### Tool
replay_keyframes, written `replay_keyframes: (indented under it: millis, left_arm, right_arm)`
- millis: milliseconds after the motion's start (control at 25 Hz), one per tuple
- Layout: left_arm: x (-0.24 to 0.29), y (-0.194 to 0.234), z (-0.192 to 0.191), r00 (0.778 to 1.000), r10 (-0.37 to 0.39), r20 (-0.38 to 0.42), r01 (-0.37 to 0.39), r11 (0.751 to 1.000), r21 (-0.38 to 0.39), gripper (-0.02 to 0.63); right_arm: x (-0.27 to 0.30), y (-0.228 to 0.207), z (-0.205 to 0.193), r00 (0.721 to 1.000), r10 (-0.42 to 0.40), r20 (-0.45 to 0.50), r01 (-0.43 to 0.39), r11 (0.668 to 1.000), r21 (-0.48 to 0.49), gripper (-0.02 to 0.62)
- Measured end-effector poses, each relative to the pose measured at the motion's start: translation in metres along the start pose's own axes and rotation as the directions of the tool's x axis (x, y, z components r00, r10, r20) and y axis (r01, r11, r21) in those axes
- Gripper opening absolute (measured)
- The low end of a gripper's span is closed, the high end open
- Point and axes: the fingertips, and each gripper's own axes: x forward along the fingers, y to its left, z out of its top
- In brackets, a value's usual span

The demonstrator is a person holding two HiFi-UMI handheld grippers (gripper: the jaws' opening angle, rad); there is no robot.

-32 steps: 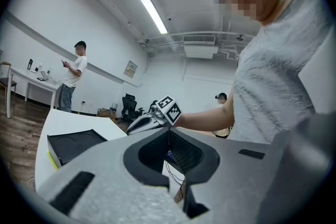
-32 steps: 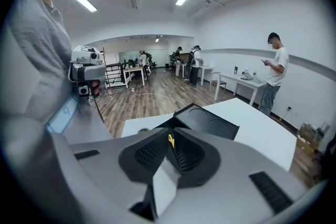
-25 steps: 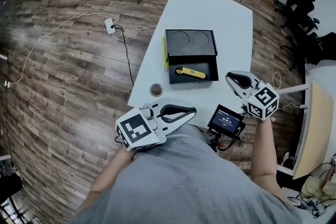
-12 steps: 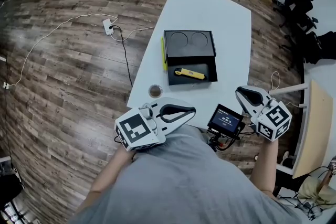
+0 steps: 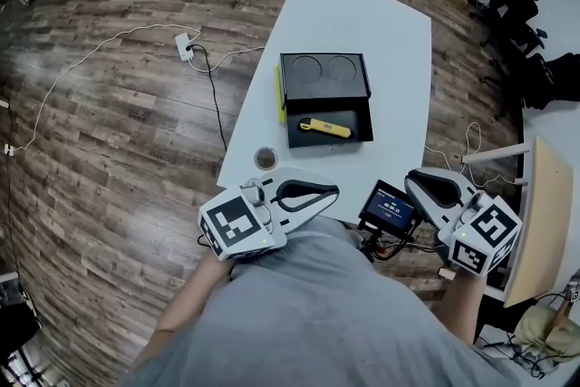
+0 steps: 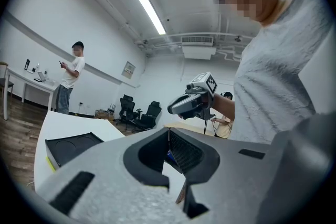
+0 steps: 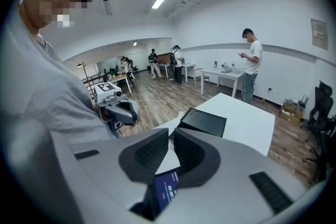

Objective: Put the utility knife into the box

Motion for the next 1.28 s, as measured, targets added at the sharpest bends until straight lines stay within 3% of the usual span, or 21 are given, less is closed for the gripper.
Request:
replay_keyframes:
  millis: [240, 440, 520, 680, 800, 880, 960, 1280]
  left_arm:
    - [0.0, 0.001, 0.003, 1.0, 0.014, 0.015, -0.014, 1.0, 0.012, 0.018]
    - [-0.002, 0.003, 0.012, 0.998, 0.048, 0.035, -0.048, 0.999, -0.009, 0.018]
    - [-0.003, 0.004, 0.012, 0.998, 0.051, 0.041, -0.051, 0.999, 0.006, 0.018]
    - [-0.005, 0.004, 0.014, 0.997, 0.057, 0.055, -0.058, 0.998, 0.027, 0.018]
    - [-0.005, 0.004, 0.016, 0.996, 0.061, 0.066, -0.062, 0.998, 0.016, 0.018]
    - [-0.005, 0.003, 0.02, 0.995, 0.07, 0.069, -0.069, 0.998, -0.012, 0.018]
    - [-0.005, 0.003, 0.022, 0.995, 0.067, 0.073, -0.067, 0.998, -0.015, 0.018]
    - [-0.008, 0.002, 0.032, 0.99, 0.065, 0.122, -0.065, 0.998, 0.001, 0.018]
  right_arm:
    - [0.009, 0.021, 0.025, 0.995, 0.057, 0.08, -0.058, 0.998, 0.01, 0.052]
    - [0.013, 0.022, 0.058, 0.958, 0.071, 0.279, -0.087, 0.995, 0.048, 0.052]
    - [0.01, 0.02, 0.071, 0.922, 0.076, 0.379, -0.107, 0.992, 0.061, 0.052]
    - [-0.012, 0.015, 0.091, 0.814, 0.095, 0.573, -0.168, 0.983, 0.075, 0.052]
    - [-0.029, 0.013, 0.096, 0.748, 0.112, 0.654, -0.192, 0.98, 0.052, 0.052]
    - [-0.033, 0.017, 0.095, 0.725, 0.14, 0.674, -0.211, 0.977, 0.025, 0.052]
    - [-0.03, 0.02, 0.093, 0.724, 0.157, 0.672, -0.218, 0.976, 0.007, 0.052]
    - [-0.023, 0.018, 0.077, 0.774, 0.134, 0.619, -0.141, 0.989, -0.038, 0.052]
